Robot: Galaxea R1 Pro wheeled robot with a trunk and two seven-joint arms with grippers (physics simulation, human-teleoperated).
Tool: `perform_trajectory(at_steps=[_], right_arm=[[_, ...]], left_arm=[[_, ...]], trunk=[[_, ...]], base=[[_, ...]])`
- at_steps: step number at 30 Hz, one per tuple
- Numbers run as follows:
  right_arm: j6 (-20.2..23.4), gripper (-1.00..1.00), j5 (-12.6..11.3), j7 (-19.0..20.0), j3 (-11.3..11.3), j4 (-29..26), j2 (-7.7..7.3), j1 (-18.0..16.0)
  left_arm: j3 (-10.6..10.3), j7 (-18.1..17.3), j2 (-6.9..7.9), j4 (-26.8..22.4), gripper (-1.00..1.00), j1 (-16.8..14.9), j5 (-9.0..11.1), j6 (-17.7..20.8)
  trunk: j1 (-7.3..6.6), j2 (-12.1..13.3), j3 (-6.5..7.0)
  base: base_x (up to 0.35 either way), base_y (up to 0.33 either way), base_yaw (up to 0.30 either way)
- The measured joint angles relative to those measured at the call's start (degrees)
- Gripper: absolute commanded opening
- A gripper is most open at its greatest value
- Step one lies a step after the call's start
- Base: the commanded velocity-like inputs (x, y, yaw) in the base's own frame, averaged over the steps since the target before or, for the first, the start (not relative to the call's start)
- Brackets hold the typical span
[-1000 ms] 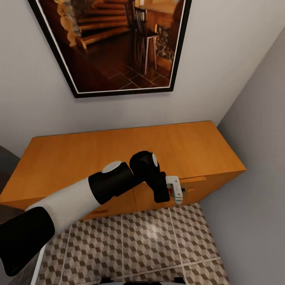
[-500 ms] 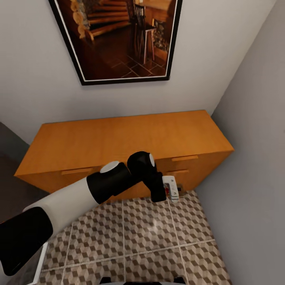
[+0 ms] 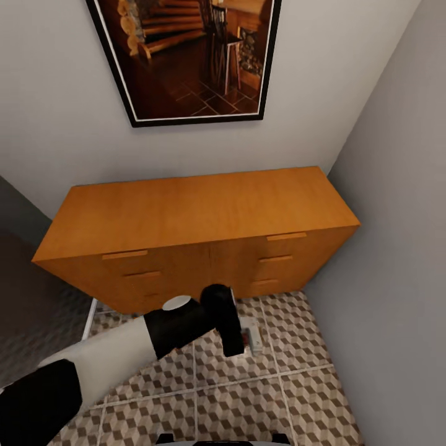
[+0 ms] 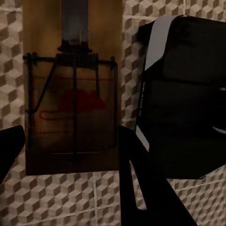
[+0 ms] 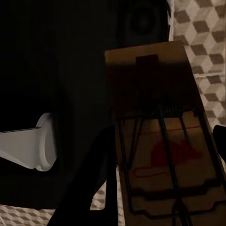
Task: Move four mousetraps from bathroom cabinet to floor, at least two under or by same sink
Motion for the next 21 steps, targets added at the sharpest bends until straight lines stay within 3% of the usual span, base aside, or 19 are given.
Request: perform_trajectory(at_steps=[3, 8, 12, 13, 15, 17, 19, 20, 21], right_arm=[[-1.6, -1.0, 0.0, -0.1, 0.0, 0.0, 0.02, 0.0], [-4.0, -1.0, -0.1, -0.1, 0.0, -0.1, 0.03, 0.0], [-7.2, -1.0, -0.2, -0.1, -0.1, -0.4, 0.04, 0.0], [-8.2, -1.0, -0.2, -0.2, -0.2, -0.5, 0.04, 0.0], [-9.6, -1.0, -0.2, -0.2, -0.2, -0.7, -0.05, 0.0], [-10.6, -1.0, -0.3, -0.2, -0.3, -0.8, -0.31, 0.0], [-12.0, -1.0, -0.3, -0.2, -0.3, -0.9, -0.63, 0.0], [-12.6, -1.0, -0.3, -0.2, -0.3, -0.9, -0.72, 0.0], [-13.9, -1.0, -0.3, -0.2, -0.3, -1.0, -0.94, 0.0]], left_arm=[[-0.9, 7.1, -0.13, 3.3, -1.0, 4.8, 0.3, -2.6], [-1.1, 17.7, -0.81, 10.8, -1.0, 13.8, 1.1, -11.3], [-0.5, 24.6, -0.79, 17.2, -1.0, 18.9, 5.1, -17.3], [0.1, 27.0, -0.75, 19.5, -1.0, 19.9, 7.6, -20.4], [1.6, 32.6, -0.7, 25.2, -1.0, 21.5, 14.8, -28.8], [2.7, 38.8, -0.68, 32.2, -1.0, 22.3, 24.6, -38.7], [3.0, 44.6, -0.66, 40.1, -1.0, 22.7, 36.0, -48.4], [3.1, 45.7, -0.67, 42.2, -1.0, 22.9, 38.8, -50.7], [3.2, 47.4, -0.61, 45.8, -1.0, 23.2, 43.7, -54.7]], trunk=[[0.0, 0.0, 0.0], [0.0, 0.0, 0.0], [0.0, 0.0, 0.0], [0.0, 0.0, 0.0], [0.0, 0.0, 0.0], [0.0, 0.0, 0.0], [0.0, 0.0, 0.0], [0.0, 0.0, 0.0], [0.0, 0.0, 0.0]], base=[[-0.001, 0.0, 0.0], [0.0, 0.0, 0.0], [0.0, 0.0, 0.0], [0.0, 0.0, 0.0], [0.0, 0.0, 0.0], [0.0, 0.0, 0.0], [0.0, 0.0, 0.0], [0.0, 0.0, 0.0], [0.0, 0.0, 0.0]])
